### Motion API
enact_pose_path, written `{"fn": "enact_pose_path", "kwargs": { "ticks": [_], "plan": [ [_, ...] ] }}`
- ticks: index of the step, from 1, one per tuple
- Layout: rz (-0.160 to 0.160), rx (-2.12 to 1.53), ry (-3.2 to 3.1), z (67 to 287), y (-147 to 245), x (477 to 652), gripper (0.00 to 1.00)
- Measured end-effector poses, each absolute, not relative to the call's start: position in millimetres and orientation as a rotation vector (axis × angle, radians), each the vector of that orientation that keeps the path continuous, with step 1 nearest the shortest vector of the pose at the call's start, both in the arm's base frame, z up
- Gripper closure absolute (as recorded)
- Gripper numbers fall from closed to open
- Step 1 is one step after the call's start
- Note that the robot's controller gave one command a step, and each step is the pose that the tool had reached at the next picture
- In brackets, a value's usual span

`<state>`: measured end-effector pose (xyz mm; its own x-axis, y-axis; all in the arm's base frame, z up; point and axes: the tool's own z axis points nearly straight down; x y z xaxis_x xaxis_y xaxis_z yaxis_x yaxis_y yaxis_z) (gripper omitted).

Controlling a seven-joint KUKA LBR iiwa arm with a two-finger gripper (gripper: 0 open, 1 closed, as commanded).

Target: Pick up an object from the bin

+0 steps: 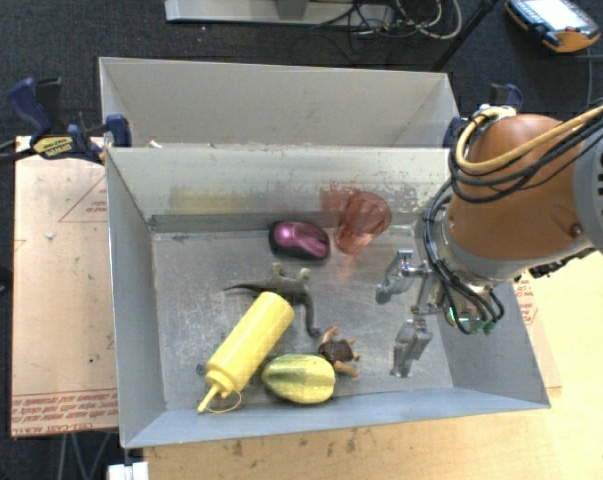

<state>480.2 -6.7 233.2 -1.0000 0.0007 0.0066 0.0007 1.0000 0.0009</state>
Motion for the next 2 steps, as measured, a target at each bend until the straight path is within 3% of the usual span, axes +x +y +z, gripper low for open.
{"fn": "enact_pose_path", "kwargs": {
  "ticks": [1, 2],
  "plan": [
    [-0.001, -0.001, -3.142, 236.3, -6.7, 481.5, 0.0],
    [0.001, 0.137, -3.147, 216.0, -0.8, 485.8, 0.0]
  ]
}}
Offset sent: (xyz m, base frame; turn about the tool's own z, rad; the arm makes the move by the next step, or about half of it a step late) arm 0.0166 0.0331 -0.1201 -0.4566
